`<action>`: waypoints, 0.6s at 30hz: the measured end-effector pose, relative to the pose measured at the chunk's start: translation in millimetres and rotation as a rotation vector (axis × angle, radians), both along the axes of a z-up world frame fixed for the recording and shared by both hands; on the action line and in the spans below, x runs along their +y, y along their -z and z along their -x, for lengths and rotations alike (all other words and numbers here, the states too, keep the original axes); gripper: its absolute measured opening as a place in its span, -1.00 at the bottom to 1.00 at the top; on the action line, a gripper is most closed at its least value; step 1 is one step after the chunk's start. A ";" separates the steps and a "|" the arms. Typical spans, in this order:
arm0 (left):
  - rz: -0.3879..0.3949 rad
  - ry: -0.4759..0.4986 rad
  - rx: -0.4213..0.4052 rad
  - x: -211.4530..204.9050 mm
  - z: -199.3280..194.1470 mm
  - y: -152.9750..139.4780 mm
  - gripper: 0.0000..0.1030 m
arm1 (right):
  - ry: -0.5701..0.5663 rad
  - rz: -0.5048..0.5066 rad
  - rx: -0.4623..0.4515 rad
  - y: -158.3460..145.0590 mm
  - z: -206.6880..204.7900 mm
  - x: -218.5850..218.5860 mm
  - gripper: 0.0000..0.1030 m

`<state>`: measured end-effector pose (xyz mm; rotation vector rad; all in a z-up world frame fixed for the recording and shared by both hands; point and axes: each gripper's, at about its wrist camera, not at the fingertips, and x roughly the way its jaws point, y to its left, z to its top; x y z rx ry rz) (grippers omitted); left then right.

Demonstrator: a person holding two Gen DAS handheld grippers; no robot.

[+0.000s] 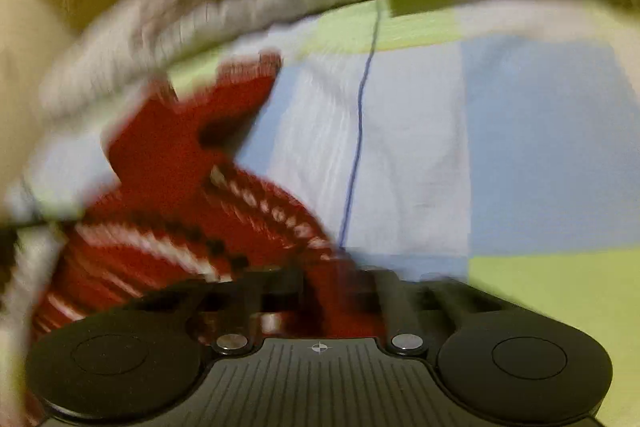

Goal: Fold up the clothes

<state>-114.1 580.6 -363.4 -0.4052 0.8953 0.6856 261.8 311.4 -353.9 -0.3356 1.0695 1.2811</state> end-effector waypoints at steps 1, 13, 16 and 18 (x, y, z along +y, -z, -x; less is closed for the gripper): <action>-0.025 0.002 0.007 -0.8 -1.5 -1.0 -0.93 | -0.020 -0.004 -0.042 -4.5 2.2 2.0 -0.80; -0.143 -0.171 -0.003 5.4 -12.6 -8.1 -0.53 | 0.215 0.017 -0.260 -26.5 -20.3 -0.6 -0.01; -0.052 -0.175 -0.049 -29.5 30.1 -14.4 -0.53 | 0.255 -0.051 -0.124 -40.4 -16.0 -58.6 0.00; 0.033 -0.156 -0.065 -64.9 58.5 -15.9 -0.53 | 0.252 -0.084 -0.008 -49.8 -3.5 -103.2 0.00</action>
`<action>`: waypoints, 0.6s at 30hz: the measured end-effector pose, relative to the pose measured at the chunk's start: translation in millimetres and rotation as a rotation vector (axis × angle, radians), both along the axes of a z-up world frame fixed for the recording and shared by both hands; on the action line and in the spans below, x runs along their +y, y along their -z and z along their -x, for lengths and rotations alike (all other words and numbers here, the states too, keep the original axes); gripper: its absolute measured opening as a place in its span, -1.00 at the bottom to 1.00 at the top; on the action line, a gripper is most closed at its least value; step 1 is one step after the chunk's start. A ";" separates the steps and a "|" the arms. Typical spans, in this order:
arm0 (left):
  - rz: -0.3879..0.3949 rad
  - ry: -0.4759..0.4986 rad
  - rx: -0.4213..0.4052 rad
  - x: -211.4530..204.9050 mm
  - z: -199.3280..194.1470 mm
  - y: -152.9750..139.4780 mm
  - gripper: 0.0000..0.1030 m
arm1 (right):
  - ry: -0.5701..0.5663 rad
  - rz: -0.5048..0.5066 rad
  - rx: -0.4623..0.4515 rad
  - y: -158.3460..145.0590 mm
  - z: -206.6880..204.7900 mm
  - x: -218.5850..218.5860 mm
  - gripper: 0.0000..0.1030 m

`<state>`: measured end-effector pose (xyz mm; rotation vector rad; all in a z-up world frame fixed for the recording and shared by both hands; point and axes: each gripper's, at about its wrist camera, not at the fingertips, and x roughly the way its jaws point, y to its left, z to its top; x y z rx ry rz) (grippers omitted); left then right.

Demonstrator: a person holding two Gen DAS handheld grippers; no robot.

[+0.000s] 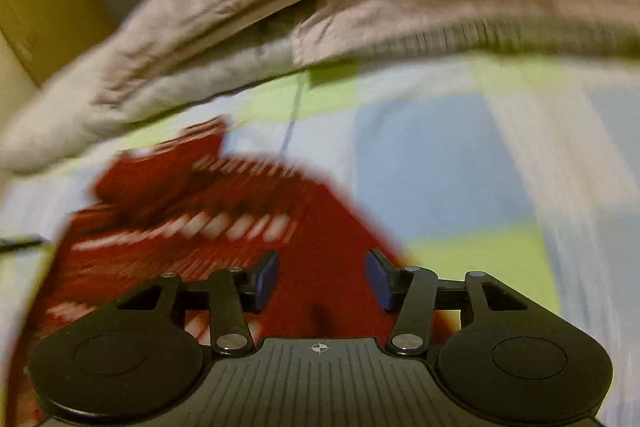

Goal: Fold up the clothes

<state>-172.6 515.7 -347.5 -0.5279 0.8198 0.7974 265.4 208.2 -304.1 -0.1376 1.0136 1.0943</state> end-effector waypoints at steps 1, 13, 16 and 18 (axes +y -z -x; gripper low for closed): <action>0.051 0.004 -0.011 -21.8 16.2 0.0 -0.54 | -0.006 -0.018 0.053 -3.9 10.0 -24.2 0.00; 0.398 -0.203 -0.090 -225.2 164.1 12.5 -0.16 | -0.046 0.109 0.360 19.9 157.3 -220.8 0.00; 0.419 -0.188 -0.093 -244.2 159.6 25.7 -0.25 | -0.069 0.098 0.332 34.2 173.3 -214.2 -0.01; 0.422 -0.137 -0.102 -252.8 148.5 29.4 -0.82 | -0.076 0.088 0.300 40.5 182.9 -211.8 -0.18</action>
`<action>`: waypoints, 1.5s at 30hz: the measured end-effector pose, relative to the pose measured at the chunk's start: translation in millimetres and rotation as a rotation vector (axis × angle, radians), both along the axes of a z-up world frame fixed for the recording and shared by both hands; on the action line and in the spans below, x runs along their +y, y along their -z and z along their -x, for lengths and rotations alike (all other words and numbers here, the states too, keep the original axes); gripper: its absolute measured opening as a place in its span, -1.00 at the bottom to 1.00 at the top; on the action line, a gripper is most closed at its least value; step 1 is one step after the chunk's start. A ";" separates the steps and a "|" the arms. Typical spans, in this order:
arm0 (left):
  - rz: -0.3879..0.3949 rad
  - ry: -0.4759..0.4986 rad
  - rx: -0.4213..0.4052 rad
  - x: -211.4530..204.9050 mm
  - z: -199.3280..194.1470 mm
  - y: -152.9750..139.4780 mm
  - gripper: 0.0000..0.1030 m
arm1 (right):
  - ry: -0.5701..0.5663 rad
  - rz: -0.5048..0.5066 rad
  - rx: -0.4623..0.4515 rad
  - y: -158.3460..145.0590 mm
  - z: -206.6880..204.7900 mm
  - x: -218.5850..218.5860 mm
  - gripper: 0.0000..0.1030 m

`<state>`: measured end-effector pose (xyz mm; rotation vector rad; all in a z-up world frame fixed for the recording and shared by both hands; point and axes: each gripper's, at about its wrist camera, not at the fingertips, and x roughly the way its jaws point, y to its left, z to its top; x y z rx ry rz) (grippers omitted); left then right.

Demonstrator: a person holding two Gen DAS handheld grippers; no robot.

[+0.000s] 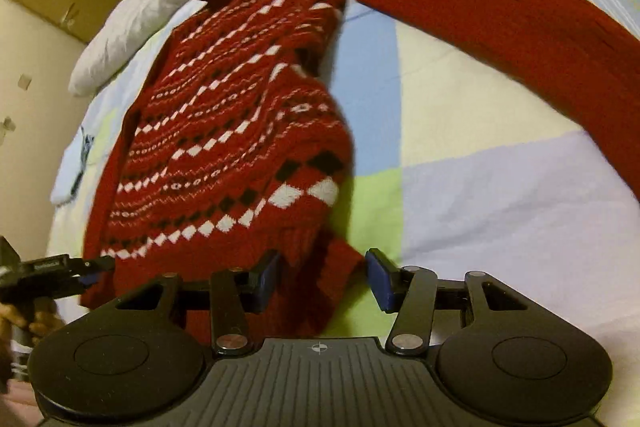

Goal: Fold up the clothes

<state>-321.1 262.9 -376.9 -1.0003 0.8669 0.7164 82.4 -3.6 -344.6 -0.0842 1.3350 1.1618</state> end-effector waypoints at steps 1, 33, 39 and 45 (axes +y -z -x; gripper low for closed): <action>0.005 0.020 0.003 -0.9 -5.3 -1.3 -0.93 | 0.018 0.019 0.056 2.3 0.8 0.4 -0.87; -0.169 0.032 0.155 -0.5 20.1 -13.4 -0.84 | 0.109 0.172 0.129 -3.1 51.0 -1.8 -0.95; -0.173 0.039 0.130 -10.3 51.5 -31.5 -0.88 | -0.018 0.238 -0.014 -28.6 50.5 -13.3 -0.95; -0.284 0.078 0.283 -28.2 56.2 -44.5 -0.48 | -0.080 0.334 -0.008 -25.9 51.6 -16.8 -0.04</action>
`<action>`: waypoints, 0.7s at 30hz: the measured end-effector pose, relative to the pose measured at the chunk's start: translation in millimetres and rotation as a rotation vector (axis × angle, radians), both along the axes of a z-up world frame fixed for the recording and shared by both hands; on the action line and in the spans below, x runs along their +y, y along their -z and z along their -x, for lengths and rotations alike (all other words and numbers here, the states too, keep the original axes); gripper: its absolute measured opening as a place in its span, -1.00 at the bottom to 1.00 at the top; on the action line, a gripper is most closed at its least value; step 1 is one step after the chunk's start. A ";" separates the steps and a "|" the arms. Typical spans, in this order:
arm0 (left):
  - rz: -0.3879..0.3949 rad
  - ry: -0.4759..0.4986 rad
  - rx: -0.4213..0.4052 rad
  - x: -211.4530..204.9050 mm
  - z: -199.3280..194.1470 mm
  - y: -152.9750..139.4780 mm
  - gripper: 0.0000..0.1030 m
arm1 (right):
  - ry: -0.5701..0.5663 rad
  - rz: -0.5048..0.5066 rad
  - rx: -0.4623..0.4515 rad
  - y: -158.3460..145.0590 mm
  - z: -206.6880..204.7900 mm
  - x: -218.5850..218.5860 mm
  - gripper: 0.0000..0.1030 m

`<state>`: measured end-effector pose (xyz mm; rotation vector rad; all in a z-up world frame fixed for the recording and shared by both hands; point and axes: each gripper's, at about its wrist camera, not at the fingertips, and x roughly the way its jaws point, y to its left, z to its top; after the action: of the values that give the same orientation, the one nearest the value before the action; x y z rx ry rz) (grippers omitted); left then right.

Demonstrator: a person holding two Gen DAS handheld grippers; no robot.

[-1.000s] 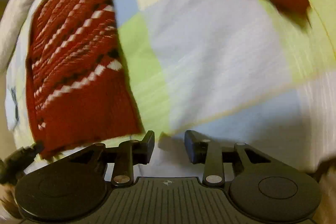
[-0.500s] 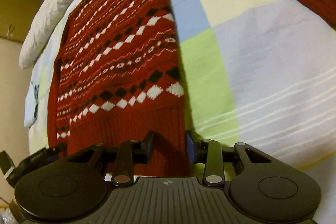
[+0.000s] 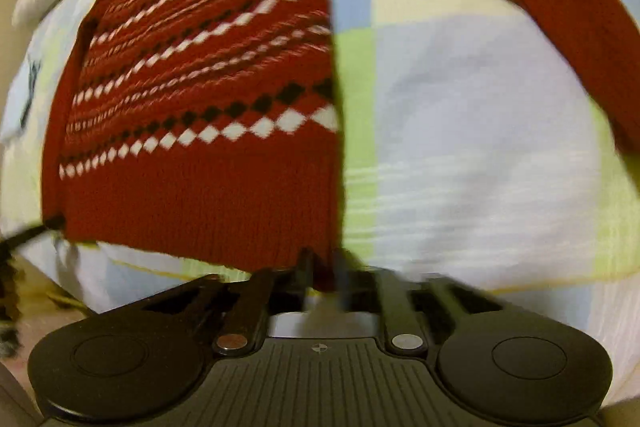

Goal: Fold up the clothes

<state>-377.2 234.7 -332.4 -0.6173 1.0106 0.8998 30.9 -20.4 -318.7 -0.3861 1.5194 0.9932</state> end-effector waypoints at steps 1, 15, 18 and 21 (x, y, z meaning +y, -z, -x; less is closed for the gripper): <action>-0.052 0.018 0.018 -0.9 0.6 -7.6 -0.34 | -0.009 -0.011 -0.021 -3.9 2.0 2.1 0.10; -0.215 0.068 0.037 98.9 18.4 -28.5 -0.88 | 0.279 0.032 -0.009 -9.6 -22.9 29.4 0.10; -0.307 -0.187 -0.062 171.7 74.4 -74.3 -0.88 | 0.298 0.061 -0.030 -9.7 -21.3 32.1 0.10; -0.371 -0.414 0.001 236.2 125.2 -86.8 -0.77 | 0.344 0.079 -0.045 -8.3 -20.3 35.4 0.10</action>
<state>-502.4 470.9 -245.6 -0.5154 0.6977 1.4144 51.1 15.0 -310.3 -0.1913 1.5250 0.6525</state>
